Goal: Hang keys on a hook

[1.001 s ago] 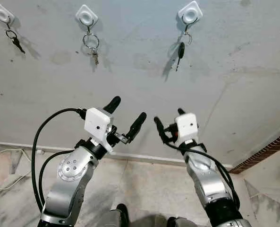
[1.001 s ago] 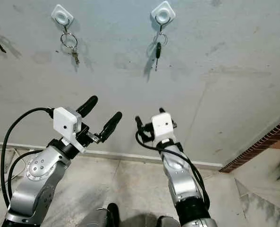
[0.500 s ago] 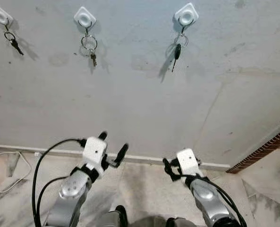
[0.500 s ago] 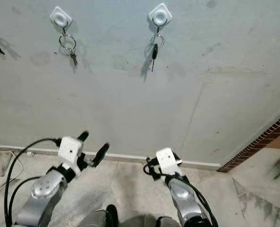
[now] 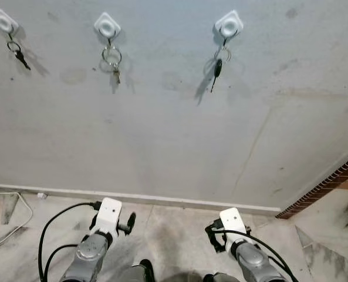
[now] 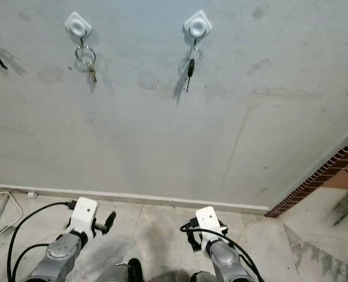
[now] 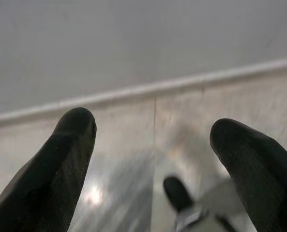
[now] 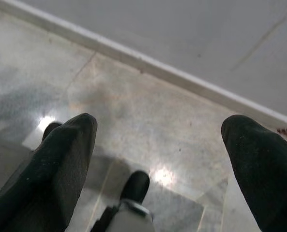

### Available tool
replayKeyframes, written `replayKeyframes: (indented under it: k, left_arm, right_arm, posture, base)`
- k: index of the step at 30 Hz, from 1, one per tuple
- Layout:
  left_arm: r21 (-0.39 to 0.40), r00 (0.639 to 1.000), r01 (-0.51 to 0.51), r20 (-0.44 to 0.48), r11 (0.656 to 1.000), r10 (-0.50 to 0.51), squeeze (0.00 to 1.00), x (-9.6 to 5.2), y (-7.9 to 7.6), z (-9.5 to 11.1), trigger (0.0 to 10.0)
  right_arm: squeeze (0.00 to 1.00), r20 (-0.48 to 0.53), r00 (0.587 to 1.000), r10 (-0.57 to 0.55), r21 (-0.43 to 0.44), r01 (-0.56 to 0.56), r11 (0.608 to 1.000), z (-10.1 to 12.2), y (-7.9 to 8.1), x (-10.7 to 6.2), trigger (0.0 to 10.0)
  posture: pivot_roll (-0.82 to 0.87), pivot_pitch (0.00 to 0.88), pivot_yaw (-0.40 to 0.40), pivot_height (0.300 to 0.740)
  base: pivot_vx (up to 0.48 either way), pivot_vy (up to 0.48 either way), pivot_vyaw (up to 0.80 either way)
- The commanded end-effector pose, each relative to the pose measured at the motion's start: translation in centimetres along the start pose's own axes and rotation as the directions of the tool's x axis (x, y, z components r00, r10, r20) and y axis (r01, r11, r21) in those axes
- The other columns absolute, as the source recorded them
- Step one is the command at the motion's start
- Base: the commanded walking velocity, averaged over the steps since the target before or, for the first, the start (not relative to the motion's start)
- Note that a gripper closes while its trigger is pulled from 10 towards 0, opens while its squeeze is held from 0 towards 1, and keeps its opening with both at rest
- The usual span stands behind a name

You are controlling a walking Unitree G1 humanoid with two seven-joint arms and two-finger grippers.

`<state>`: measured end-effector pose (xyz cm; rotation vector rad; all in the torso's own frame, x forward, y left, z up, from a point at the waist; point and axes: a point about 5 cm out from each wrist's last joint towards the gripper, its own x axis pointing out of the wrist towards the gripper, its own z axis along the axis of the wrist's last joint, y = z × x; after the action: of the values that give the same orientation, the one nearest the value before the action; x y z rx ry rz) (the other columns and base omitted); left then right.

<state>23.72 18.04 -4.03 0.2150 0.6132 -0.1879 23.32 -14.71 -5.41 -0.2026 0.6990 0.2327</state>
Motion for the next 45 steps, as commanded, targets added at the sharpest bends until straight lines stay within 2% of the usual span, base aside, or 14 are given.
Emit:
replayKeyframes:
  k: [1, 3, 4, 5, 6, 7, 8, 10, 14, 22, 45]
  left_arm:
    - [0.027, 0.998, -0.009, -0.057, 1.000, 0.010, 0.00, -0.2, 0.1, -1.1, 10.0]
    - [0.044, 0.995, -0.006, -0.102, 0.999, 0.010, 0.00, -0.2, 0.1, -1.8, 10.0]
    - [0.043, 0.988, -0.005, -0.157, 0.999, 0.011, 0.00, -0.4, 0.0, -2.6, 10.0]
    - [0.033, 0.984, -0.005, -0.178, 0.999, 0.010, 0.00, -0.5, 0.0, -3.0, 10.0]
    - [0.025, 0.976, -0.011, -0.218, 1.000, 0.016, 0.00, -0.7, 0.1, -3.7, 10.0]
    - [0.025, 0.976, -0.011, -0.218, 1.000, 0.016, 0.00, -0.7, 0.1, -3.7, 10.0]
    - [0.005, 0.968, -0.009, -0.252, 1.000, 0.010, 0.00, -0.9, 0.0, -4.2, 10.0]
    - [-0.004, 0.963, 0.005, -0.269, 1.000, -0.006, 0.00, -1.0, -0.1, -4.6, 10.0]
    - [0.007, 0.957, 0.042, -0.288, 0.999, -0.039, 0.00, -1.1, -0.5, -4.9, 10.0]
    - [0.012, 0.941, 0.048, -0.337, 0.999, -0.041, 0.00, -1.6, -0.9, -6.0, 10.0]
    - [0.085, 0.931, 0.101, -0.360, 0.991, -0.064, 0.00, -2.0, -1.8, -6.8, 10.0]
  right_arm:
    - [1.00, -0.043, 0.999, 0.008, 0.006, -0.007, 1.000, -1.0, 0.2, -0.2, 10.0]
    - [1.00, -0.054, 0.998, 0.029, -0.006, -0.029, 1.000, -1.3, 0.4, -0.3, 10.0]
    - [0.93, -0.070, 0.996, 0.047, -0.022, -0.049, 0.999, -1.8, 0.7, -0.4, 10.0]
    - [0.93, -0.078, 0.996, 0.052, -0.025, -0.054, 0.998, -2.0, 0.8, -0.5, 10.0]
    - [0.36, -0.091, 0.995, 0.043, -0.002, -0.043, 0.999, -2.3, 0.7, -0.6, 10.0]
    - [0.36, -0.091, 0.995, 0.043, -0.002, -0.043, 0.999, -2.3, 0.7, -0.6, 10.0]
    - [0.00, -0.122, 0.992, 0.016, 0.054, -0.010, 0.998, -3.0, 0.3, -0.8, 10.0]
    - [0.00, -0.158, 0.987, -0.002, 0.076, 0.014, 0.997, -3.8, 0.0, -1.1, 10.0]
    - [0.00, -0.214, 0.977, 0.004, 0.018, 0.000, 1.000, -4.9, 0.1, -1.5, 10.0]
    - [0.00, -0.220, 0.975, 0.023, -0.012, -0.026, 1.000, -5.0, 0.2, -1.6, 10.0]
    - [0.00, -0.248, 0.968, 0.038, -0.063, -0.055, 0.996, -6.1, 0.6, -2.0, 10.0]
  posture:
    - [-0.03, 0.141, 0.026, 0.740]
    - [-0.03, 0.140, 0.024, 0.740]
    - [-0.02, 0.138, 0.022, 0.740]
    - [-0.02, 0.138, 0.022, 0.740]
    - [-0.03, 0.137, 0.023, 0.740]
    - [-0.03, 0.137, 0.023, 0.740]
    - [-0.03, 0.139, 0.025, 0.740]
    - [-0.04, 0.140, 0.025, 0.740]
    - [-0.04, 0.144, 0.024, 0.740]
    - [-0.03, 0.151, 0.025, 0.740]
    - [-0.03, 0.161, 0.033, 0.740]
  base:
    - [0.000, 0.000, 0.00]
    - [0.000, 0.000, 0.00]
    - [0.000, 0.000, 0.00]
    - [0.000, 0.000, 0.00]
    - [0.000, 0.000, 0.00]
    - [0.000, 0.000, 0.00]
    - [0.000, 0.000, 0.00]
    - [0.000, 0.000, 0.00]
    - [0.000, 0.000, 0.00]
    - [0.000, 0.000, 0.00]
    - [0.000, 0.301, 0.00]
